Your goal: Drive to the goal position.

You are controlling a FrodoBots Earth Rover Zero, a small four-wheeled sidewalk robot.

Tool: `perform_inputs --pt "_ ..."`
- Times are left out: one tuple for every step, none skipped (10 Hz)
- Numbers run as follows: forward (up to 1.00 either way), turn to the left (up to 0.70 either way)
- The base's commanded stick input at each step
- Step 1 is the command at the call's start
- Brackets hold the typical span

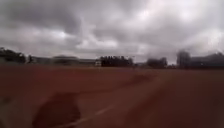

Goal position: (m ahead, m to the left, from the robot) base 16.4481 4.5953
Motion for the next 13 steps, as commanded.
perform_inputs --pt "0.7 0.0" --pt "0.7 0.0" --pt "0.7 0.0" --pt "0.7 0.0" --pt "0.7 0.0" --pt "0.7 0.0" --pt "0.7 0.0" --pt "0.7 0.0" --pt "0.7 0.0" --pt "0.7 0.0" --pt "0.7 0.0" --pt "0.7 0.0" --pt "0.7 0.0"
